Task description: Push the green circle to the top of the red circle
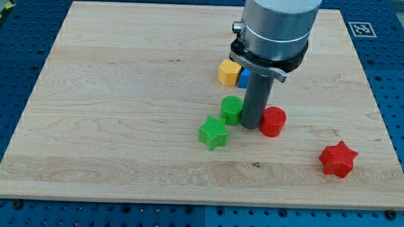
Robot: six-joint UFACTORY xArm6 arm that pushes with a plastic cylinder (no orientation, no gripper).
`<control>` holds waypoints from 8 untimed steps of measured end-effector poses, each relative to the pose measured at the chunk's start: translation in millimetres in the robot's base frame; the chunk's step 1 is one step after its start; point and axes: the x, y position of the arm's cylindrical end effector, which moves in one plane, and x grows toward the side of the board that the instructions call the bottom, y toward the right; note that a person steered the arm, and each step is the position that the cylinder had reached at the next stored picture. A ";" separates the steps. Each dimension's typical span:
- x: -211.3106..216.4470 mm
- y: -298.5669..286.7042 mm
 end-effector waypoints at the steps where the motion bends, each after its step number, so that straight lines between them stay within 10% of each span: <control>1: 0.0 28.3; 3: 0.0 73.0; 8: 0.7 -115.9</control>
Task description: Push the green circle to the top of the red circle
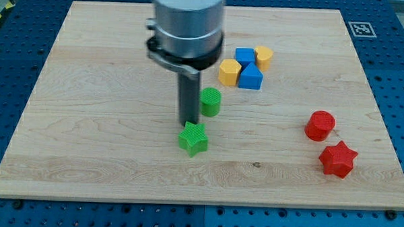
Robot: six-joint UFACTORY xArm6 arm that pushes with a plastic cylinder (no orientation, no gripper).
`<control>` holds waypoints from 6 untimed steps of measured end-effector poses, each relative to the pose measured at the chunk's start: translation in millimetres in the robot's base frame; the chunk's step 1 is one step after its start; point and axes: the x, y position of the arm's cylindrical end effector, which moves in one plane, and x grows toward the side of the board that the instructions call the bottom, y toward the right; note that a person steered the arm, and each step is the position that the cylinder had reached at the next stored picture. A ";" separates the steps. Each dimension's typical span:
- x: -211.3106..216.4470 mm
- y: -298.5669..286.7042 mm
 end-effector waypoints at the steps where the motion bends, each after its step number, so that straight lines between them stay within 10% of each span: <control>1: -24.1 -4.9; 6: -50.3 64.5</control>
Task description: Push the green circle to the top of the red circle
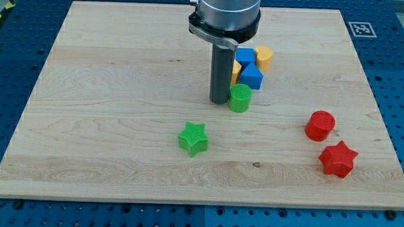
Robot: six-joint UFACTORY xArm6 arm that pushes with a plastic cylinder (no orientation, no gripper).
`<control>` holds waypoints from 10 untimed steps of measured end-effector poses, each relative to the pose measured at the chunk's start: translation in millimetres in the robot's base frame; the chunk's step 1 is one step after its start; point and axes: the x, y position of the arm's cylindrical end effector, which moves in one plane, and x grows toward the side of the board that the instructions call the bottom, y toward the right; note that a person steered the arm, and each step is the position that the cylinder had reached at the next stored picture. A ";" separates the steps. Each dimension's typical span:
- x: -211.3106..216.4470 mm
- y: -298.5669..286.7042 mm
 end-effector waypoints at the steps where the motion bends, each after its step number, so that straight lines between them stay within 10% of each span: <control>1: -0.7 6.3; 10: 3.0 71.5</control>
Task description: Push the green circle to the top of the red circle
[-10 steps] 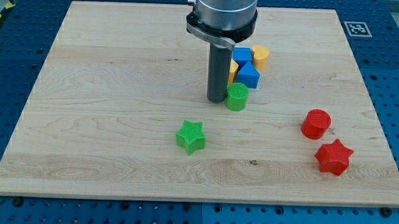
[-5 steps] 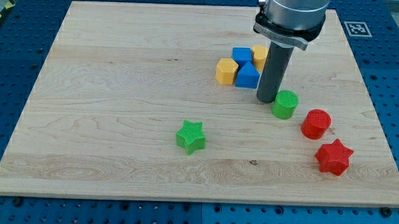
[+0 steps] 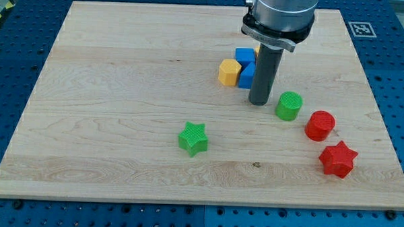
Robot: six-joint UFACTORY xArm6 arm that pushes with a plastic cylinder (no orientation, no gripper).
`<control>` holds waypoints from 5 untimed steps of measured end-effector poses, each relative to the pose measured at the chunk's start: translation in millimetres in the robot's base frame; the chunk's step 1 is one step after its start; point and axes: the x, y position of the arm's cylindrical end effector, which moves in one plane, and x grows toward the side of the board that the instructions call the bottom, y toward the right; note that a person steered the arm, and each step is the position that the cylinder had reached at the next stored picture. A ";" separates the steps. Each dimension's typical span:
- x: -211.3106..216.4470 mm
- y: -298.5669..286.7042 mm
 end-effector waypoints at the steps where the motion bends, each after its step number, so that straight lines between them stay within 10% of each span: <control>1: 3.8 18.8; 5: 14.2 46.1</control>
